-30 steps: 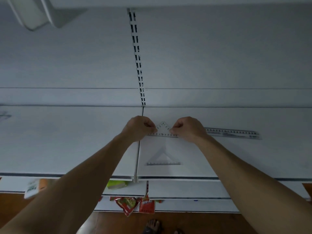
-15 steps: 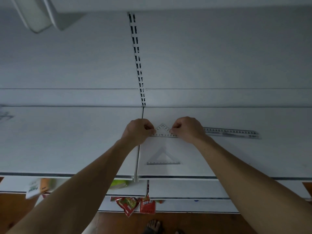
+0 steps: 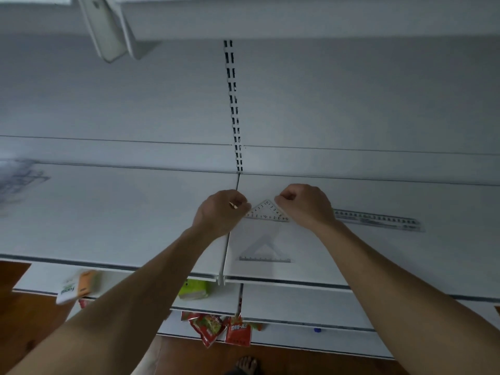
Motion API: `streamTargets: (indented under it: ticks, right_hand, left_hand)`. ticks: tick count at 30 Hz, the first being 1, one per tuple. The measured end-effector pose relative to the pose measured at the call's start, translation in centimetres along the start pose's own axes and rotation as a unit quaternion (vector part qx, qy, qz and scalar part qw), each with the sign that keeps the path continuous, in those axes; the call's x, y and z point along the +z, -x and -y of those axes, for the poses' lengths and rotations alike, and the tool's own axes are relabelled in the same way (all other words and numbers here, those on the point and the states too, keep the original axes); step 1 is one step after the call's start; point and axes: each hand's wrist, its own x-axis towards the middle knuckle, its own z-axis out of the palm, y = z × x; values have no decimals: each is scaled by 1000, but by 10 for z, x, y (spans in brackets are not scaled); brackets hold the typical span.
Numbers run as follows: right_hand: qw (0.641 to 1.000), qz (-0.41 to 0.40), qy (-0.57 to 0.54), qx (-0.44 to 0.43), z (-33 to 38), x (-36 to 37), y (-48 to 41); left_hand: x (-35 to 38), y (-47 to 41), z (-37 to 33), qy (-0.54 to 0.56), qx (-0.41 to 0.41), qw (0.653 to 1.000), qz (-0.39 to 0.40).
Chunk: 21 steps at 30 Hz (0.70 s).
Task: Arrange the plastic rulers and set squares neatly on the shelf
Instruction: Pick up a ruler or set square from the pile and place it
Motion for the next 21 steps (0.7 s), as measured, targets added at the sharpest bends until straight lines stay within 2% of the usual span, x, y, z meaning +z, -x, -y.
streamTargets:
  ticks: [5,11,14,21]
  right_hand:
    - [997,36,-20,-61,20,15,2]
    - [990,81,-29,-113,71,50,18]
    - [983,98,-29,-150,116,72,29]
    - [970,106,-16,-219,256,137,62]
  left_hand:
    - [-9,50,7,-21,-12,998,-60]
    - [-40,114,40,-111,-19,987,-116]
    - [-63,142,68,-139,-26,980,-142]
    - [-135,210,159,-129,-58,971,-195]
